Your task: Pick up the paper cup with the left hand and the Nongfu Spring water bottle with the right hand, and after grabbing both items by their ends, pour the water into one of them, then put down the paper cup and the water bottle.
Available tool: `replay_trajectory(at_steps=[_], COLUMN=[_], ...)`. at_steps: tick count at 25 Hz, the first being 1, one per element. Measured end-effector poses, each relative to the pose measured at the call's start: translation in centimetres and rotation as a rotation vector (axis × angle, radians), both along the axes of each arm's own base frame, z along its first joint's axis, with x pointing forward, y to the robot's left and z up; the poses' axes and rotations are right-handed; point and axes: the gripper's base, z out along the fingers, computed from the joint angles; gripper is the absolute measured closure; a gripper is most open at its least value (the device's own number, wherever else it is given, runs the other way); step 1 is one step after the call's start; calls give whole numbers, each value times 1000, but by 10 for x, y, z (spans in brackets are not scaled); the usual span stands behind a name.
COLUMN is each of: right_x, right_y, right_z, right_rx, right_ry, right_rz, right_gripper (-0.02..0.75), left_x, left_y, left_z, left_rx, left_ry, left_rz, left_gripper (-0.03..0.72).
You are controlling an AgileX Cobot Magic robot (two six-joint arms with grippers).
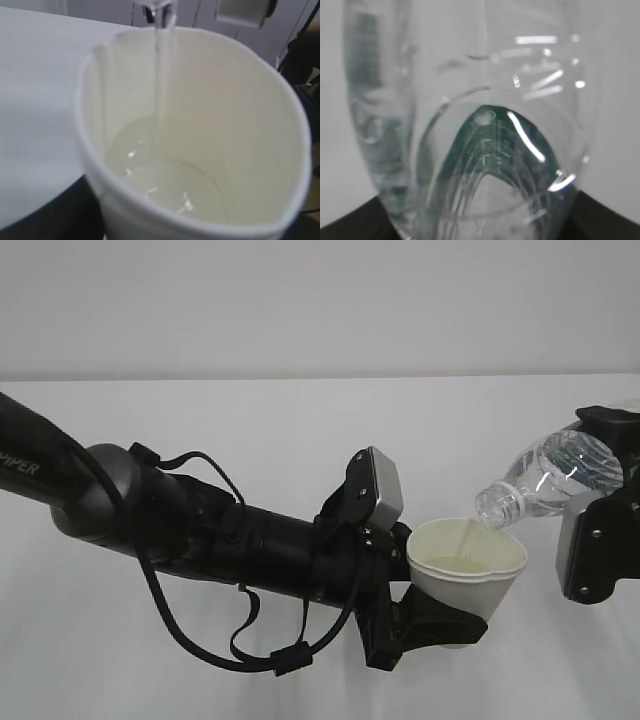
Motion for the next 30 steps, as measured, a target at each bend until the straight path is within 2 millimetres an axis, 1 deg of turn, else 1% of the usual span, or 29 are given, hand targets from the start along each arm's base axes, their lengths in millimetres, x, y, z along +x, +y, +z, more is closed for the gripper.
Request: replay_trajectory(at_steps=[30], right_x=[0], right_y=[0], right_z=[0], right_rx=[-26], right_ry=[-5], right_rz=[5], right_gripper=[309], left_x=[0], left_y=[0], left_z=[0], left_rx=[2], left_ry=[-1], left_rz=[0], left_gripper=[241])
